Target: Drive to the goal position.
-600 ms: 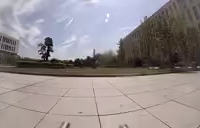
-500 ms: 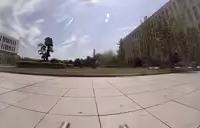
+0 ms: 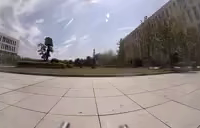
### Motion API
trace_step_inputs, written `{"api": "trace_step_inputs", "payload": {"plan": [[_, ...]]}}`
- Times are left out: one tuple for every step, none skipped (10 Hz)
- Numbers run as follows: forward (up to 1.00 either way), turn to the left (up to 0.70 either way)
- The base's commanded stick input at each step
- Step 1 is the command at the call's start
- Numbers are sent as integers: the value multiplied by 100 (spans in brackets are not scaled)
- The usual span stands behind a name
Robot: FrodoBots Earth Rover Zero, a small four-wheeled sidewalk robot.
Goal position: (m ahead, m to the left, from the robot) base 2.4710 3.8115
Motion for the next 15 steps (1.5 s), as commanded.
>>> {"api": "trace_step_inputs", "payload": {"plan": [[70, 0], [70, 0], [70, 0], [70, 0], [70, 0], [70, 6], [70, 35], [70, 35], [70, 35], [70, 35], [70, 35], [70, 35], [70, 35], [70, 35], [70, 35]]}}
